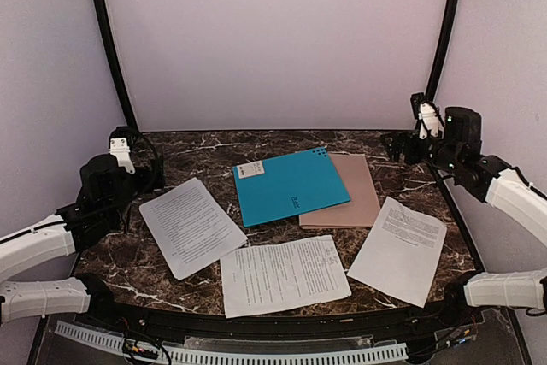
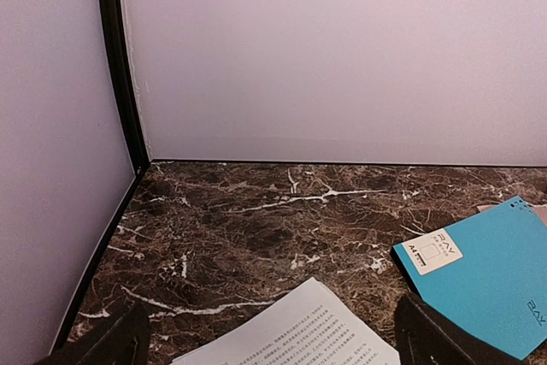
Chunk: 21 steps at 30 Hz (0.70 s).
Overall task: Put the files into the folder
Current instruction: Pick up the folder from the center of the board.
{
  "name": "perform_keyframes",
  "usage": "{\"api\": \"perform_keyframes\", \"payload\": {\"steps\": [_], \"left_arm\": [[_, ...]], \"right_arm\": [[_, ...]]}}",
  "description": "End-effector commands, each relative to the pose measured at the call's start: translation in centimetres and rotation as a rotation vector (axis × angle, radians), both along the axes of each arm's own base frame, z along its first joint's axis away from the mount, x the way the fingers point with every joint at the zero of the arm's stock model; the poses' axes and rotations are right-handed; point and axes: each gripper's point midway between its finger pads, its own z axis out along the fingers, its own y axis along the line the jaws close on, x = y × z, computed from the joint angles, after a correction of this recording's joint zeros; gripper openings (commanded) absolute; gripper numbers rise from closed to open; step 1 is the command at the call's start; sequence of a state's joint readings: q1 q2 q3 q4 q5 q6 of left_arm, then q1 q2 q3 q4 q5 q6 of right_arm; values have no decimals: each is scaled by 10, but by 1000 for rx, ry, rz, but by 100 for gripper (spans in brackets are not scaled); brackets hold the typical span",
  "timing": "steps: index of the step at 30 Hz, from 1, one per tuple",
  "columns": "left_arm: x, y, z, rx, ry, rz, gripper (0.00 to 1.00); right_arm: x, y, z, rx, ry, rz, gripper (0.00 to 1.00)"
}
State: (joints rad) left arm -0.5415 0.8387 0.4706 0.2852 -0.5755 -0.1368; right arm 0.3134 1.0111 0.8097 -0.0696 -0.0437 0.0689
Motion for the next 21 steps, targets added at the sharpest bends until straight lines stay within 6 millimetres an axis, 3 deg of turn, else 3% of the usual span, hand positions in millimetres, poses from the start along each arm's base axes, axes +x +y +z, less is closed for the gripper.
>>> {"api": "perform_keyframes", "payload": {"steps": [1, 5, 9, 15, 17, 21], "left_arm": [[0, -4, 12, -46, 9, -12, 100], [3, -40, 6, -33, 60, -188, 100], [2, -86, -11, 92, 115, -363, 100], [-8, -153, -59, 261, 241, -637, 100], [-8, -167, -83, 295, 301, -697, 100], [-7, -185, -107, 319, 354, -776, 98]], "right_arm": [[0, -16, 8, 9, 103, -110, 99], [-1, 5, -16, -3, 223, -5, 99], [5, 28, -59, -44, 360, 73, 99], [16, 66, -103, 53, 480, 211, 98], [21, 75, -118, 76, 522, 240, 96], [30, 92, -148, 109, 609, 291, 92]]}}
